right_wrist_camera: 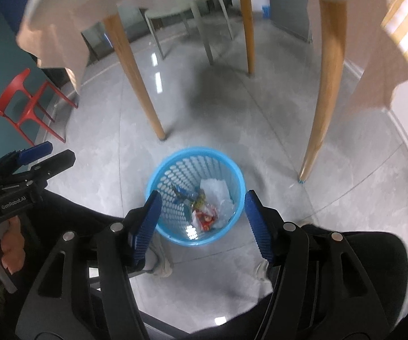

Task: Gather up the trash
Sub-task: 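Raise both grippers back toward the trash on the table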

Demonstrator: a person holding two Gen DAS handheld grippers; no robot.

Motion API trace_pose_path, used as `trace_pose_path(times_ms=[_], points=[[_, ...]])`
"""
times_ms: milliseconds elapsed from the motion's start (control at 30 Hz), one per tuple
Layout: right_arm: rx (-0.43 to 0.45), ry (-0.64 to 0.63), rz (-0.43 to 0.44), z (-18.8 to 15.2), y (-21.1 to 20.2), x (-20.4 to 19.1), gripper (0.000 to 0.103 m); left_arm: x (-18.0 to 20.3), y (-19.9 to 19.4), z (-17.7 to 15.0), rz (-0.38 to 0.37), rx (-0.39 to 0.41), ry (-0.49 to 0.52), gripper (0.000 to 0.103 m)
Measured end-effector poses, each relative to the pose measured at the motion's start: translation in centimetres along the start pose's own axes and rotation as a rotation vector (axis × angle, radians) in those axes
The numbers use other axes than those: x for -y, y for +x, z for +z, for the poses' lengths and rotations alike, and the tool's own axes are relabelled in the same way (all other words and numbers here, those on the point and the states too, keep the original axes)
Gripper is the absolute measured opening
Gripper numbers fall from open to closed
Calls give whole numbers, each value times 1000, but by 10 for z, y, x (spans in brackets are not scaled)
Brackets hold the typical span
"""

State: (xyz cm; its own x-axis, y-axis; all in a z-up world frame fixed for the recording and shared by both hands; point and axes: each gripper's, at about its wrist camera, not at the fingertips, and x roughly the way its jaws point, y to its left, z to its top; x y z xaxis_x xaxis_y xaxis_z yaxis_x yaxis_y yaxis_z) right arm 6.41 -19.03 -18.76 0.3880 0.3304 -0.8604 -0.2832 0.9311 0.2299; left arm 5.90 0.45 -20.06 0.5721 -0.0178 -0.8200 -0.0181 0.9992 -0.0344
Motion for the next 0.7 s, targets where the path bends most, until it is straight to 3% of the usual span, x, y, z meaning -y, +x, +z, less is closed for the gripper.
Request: trace_pose_path(times_ms=[167, 367, 700], points=[[108, -4, 9, 11, -47, -4, 66, 10, -38, 8, 6, 93, 52, 85], [223, -19, 32, 35, -99, -10, 75, 6, -79, 29, -22, 186, 12, 90], [372, -25, 28, 65, -165, -14, 87, 13, -138, 54, -20, 309, 37, 91]])
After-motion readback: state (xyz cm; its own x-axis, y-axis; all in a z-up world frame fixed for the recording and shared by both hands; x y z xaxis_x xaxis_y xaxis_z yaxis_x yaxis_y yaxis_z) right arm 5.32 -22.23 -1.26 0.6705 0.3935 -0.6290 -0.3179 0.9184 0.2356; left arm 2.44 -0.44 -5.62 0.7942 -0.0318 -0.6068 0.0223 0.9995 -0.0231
